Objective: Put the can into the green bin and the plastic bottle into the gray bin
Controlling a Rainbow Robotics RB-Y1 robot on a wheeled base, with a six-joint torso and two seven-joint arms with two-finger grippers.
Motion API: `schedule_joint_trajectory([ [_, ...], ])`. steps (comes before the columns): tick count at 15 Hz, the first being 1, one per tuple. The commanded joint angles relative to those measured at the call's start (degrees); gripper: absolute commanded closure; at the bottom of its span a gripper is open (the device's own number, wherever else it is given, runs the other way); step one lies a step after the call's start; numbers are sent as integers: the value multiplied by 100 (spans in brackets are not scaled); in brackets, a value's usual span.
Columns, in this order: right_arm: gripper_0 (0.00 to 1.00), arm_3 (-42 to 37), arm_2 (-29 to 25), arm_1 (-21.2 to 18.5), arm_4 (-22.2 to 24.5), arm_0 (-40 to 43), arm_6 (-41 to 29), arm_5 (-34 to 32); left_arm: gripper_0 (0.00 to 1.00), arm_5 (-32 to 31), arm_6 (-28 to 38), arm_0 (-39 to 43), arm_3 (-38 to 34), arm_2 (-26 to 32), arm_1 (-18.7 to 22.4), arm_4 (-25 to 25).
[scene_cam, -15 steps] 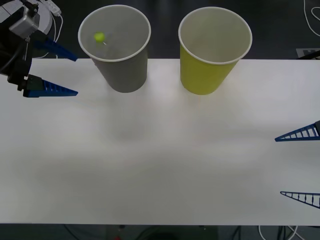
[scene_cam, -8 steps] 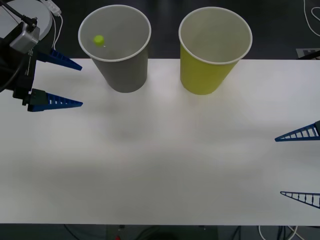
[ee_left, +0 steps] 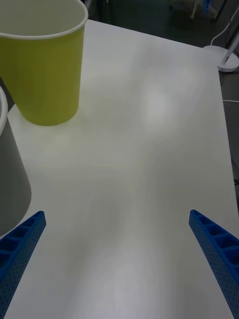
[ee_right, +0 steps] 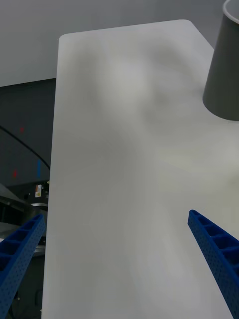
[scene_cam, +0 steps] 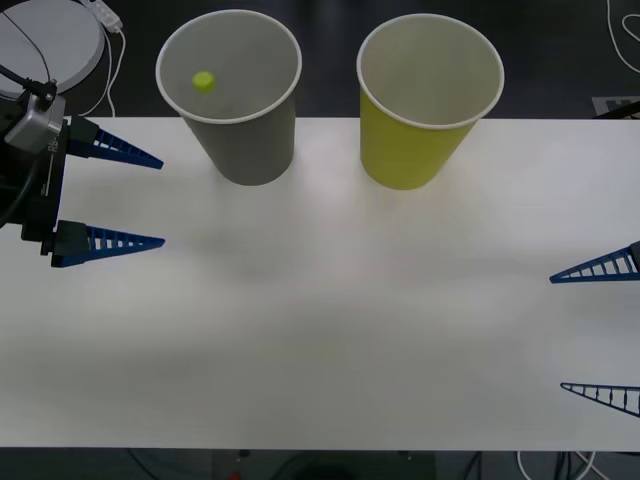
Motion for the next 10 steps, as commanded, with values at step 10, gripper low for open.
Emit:
schedule_joint_trajectory([
  [10, 0, 0, 0, 0, 0, 0, 0, 0, 0, -450, -712, 2001, -771, 1730, -256, -547],
])
